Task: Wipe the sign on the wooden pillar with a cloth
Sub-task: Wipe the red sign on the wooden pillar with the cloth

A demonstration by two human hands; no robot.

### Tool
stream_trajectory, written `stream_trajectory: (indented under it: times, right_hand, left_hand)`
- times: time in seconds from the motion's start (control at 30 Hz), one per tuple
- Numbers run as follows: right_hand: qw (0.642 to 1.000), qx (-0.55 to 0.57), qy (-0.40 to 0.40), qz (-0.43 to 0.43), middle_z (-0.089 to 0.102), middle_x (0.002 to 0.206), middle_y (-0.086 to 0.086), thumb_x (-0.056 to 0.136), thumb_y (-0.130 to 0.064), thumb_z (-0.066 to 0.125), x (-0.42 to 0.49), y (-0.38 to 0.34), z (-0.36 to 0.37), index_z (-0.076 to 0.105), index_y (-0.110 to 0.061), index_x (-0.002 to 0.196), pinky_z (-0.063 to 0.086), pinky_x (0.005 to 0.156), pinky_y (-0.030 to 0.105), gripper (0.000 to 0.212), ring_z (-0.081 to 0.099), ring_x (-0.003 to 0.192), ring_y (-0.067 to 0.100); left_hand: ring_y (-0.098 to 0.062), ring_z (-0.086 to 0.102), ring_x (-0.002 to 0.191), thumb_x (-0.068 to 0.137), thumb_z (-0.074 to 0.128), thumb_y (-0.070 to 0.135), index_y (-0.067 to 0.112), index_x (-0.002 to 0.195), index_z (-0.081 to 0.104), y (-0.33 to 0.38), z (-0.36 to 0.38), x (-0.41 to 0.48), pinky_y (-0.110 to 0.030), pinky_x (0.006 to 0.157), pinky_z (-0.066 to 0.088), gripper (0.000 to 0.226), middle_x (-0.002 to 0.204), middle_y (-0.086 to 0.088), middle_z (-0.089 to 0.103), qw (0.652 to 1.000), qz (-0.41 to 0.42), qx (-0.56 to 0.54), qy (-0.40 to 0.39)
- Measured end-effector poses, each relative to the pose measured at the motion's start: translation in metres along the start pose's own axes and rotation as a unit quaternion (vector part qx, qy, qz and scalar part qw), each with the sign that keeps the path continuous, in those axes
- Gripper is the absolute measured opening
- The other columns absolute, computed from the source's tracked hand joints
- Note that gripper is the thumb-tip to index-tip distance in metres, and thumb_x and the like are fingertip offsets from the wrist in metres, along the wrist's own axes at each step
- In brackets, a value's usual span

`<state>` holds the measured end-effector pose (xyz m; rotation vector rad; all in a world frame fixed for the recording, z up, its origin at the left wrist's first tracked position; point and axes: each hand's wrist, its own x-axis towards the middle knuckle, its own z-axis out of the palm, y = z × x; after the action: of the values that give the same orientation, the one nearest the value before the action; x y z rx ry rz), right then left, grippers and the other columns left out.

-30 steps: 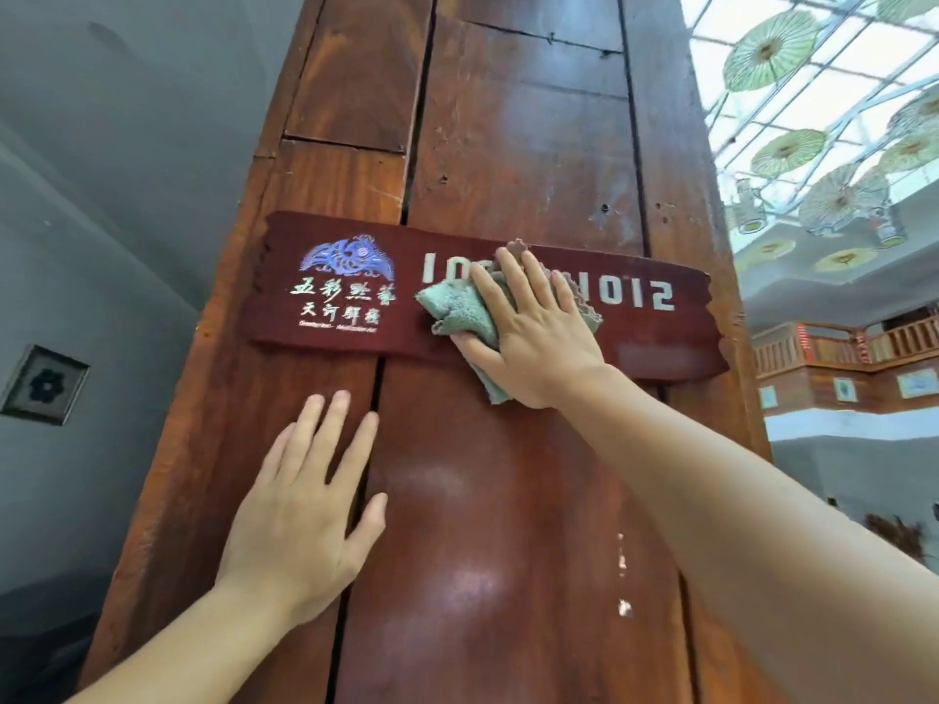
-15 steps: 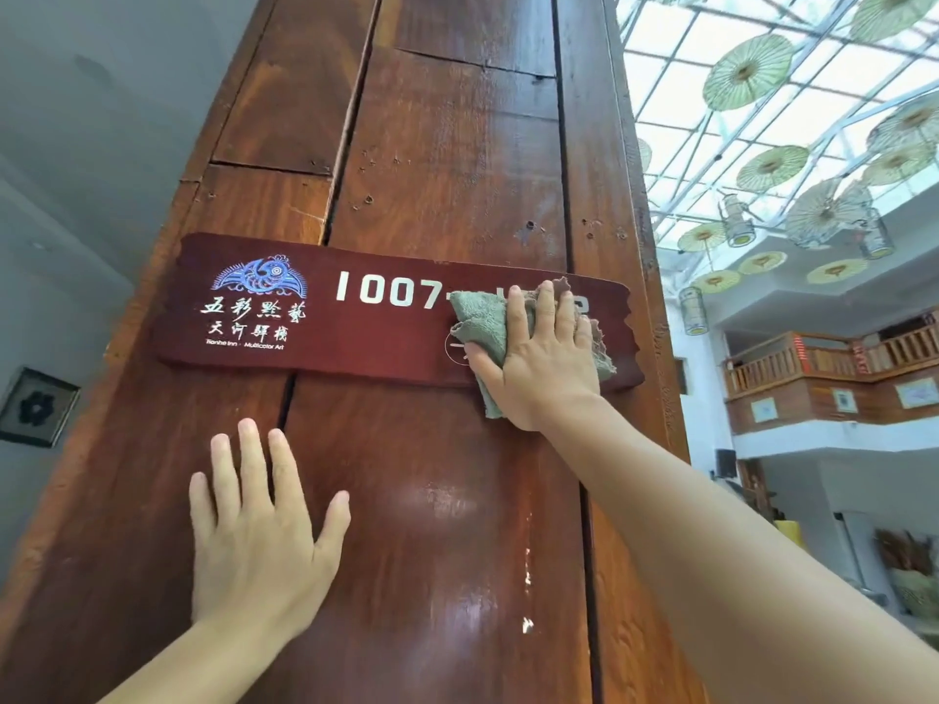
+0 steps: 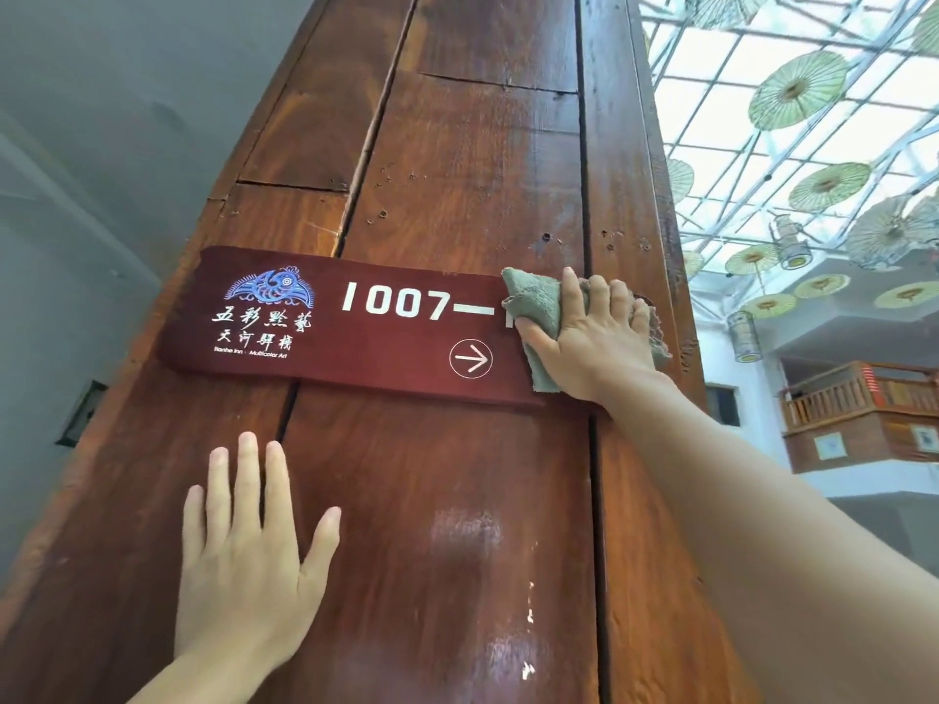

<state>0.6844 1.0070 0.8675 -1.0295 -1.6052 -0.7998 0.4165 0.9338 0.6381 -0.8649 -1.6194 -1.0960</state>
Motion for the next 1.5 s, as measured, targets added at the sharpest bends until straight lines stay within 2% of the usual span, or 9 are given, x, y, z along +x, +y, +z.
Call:
stream_trajectory:
  times: [0.07,0.23,0.4,0.6,0.73,1.13,1.33,1.4,1.5]
  right_hand:
    - [1.000,0.009,0.005,-0.003,0.003,0.169,0.009,0.086,-0.082,0.011,-0.002,-0.016,0.003,-0.003,-0.024,0.160,-0.005,0.122,0.056,0.095,-0.007,0.155,0.034]
    - [0.987,-0.008,0.006,-0.162,-0.005,0.170,0.008,0.089,-0.078,0.019,-0.015,-0.090,0.009,0.000,-0.022,0.161,-0.006,0.123,0.056,0.094,-0.011,0.155,0.034]
    - [0.966,0.005,-0.020,-0.258,0.000,0.171,0.004,0.090,-0.075,0.029,-0.019,-0.148,0.008,0.006,-0.023,0.161,-0.004,0.124,0.054,0.091,-0.008,0.156,0.030]
    - [0.941,-0.043,-0.013,-0.335,-0.003,0.171,0.003,0.091,-0.073,0.036,-0.035,-0.148,0.018,0.003,-0.029,0.161,-0.005,0.125,0.051,0.088,-0.010,0.156,0.028]
    - [0.950,-0.028,-0.014,-0.311,-0.005,0.171,0.002,0.091,-0.076,0.029,-0.037,-0.116,0.015,0.001,-0.030,0.161,-0.005,0.125,0.050,0.088,-0.012,0.155,0.027]
    - [0.988,-0.046,-0.043,-0.138,-0.016,0.169,-0.002,0.084,-0.085,0.010,-0.023,0.022,-0.007,-0.010,-0.034,0.159,-0.007,0.123,0.047,0.093,-0.019,0.154,0.022]
    - [0.997,0.027,-0.067,-0.019,-0.013,0.170,0.000,0.082,-0.084,0.024,0.004,-0.002,-0.011,-0.007,-0.027,0.160,-0.009,0.123,0.054,0.102,-0.018,0.154,0.028]
    - [0.997,0.035,-0.062,-0.024,-0.013,0.170,-0.001,0.081,-0.083,0.026,0.005,-0.018,-0.009,-0.007,-0.025,0.160,-0.010,0.122,0.054,0.103,-0.019,0.154,0.029]
    - [0.994,0.028,-0.060,-0.083,-0.013,0.170,-0.001,0.081,-0.083,0.026,0.003,-0.044,-0.009,-0.006,-0.025,0.160,-0.010,0.122,0.054,0.104,-0.019,0.154,0.028]
  left_hand:
    - [-0.042,0.025,0.152,0.094,0.022,0.059,-0.002,0.154,0.032,0.001,0.002,-0.001,-0.060,0.119,0.027,0.086,0.163,-0.023,0.028,1.000,-0.003,0.000,0.008]
    - [-0.040,0.023,0.153,0.095,0.022,0.059,0.000,0.154,0.031,-0.004,0.007,-0.001,-0.058,0.120,0.026,0.084,0.164,-0.022,0.028,1.000,0.004,0.004,0.015]
    - [-0.038,0.022,0.154,0.094,0.026,0.058,0.002,0.154,0.033,-0.006,0.008,-0.001,-0.056,0.121,0.023,0.083,0.164,-0.020,0.028,0.999,0.010,-0.018,0.029]
    - [-0.032,0.016,0.156,0.095,0.029,0.056,0.007,0.157,0.031,-0.019,0.013,-0.001,-0.051,0.123,0.019,0.079,0.167,-0.013,0.025,0.998,0.035,-0.046,0.040]
    - [-0.032,0.017,0.156,0.094,0.029,0.054,0.007,0.157,0.030,-0.019,0.013,-0.002,-0.052,0.123,0.020,0.078,0.167,-0.013,0.025,0.997,0.035,-0.052,0.043]
    - [-0.034,0.019,0.155,0.093,0.029,0.052,0.005,0.155,0.034,-0.019,0.012,-0.002,-0.055,0.122,0.021,0.078,0.166,-0.015,0.027,0.997,0.029,-0.062,0.047]
    - [-0.035,0.023,0.154,0.091,0.032,0.052,0.005,0.154,0.037,-0.018,0.015,-0.002,-0.055,0.120,0.025,0.078,0.165,-0.015,0.029,0.996,0.028,-0.058,0.056]
    - [-0.034,0.022,0.154,0.092,0.032,0.052,0.005,0.154,0.036,-0.017,0.014,-0.002,-0.055,0.121,0.024,0.078,0.165,-0.015,0.029,0.996,0.031,-0.058,0.052]
    - [-0.034,0.022,0.154,0.092,0.031,0.052,0.005,0.154,0.035,-0.018,0.014,-0.003,-0.053,0.122,0.023,0.078,0.165,-0.015,0.030,0.996,0.031,-0.057,0.053]
